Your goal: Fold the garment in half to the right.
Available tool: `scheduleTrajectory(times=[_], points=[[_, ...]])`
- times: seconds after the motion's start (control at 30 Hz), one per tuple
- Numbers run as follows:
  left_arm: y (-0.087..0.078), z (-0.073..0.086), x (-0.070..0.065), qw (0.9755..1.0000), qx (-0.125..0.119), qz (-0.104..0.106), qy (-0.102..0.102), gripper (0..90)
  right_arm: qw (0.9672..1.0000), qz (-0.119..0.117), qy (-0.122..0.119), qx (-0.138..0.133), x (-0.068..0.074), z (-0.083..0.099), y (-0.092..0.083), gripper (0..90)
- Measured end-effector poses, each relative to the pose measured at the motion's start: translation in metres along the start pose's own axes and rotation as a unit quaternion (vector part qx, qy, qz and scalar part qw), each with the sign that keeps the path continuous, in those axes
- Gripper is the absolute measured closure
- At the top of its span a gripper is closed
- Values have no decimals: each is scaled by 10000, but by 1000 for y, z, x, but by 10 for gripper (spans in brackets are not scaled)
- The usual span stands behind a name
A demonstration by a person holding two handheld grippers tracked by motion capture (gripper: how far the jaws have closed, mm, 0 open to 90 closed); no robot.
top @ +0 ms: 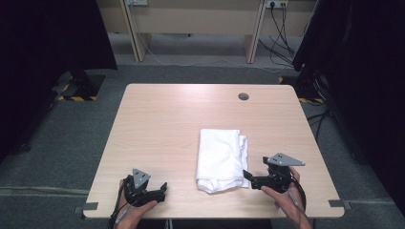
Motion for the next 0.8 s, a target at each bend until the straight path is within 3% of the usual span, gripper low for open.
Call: scheduleTrajectory(times=[0.8], points=[[0,0,0,10000,6,7,8,46,9998,72,155,-49,-10,19,-21,46]])
Point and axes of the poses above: each handheld gripper's, and its own axes: y roughly forward along the jaws, z roughly out of its underside, x roughly to its left, the point moved 7 cm from there along y, roughly forward along the jaws, and after that the axes turned 15 degrees about z, right-handed, at the moved point
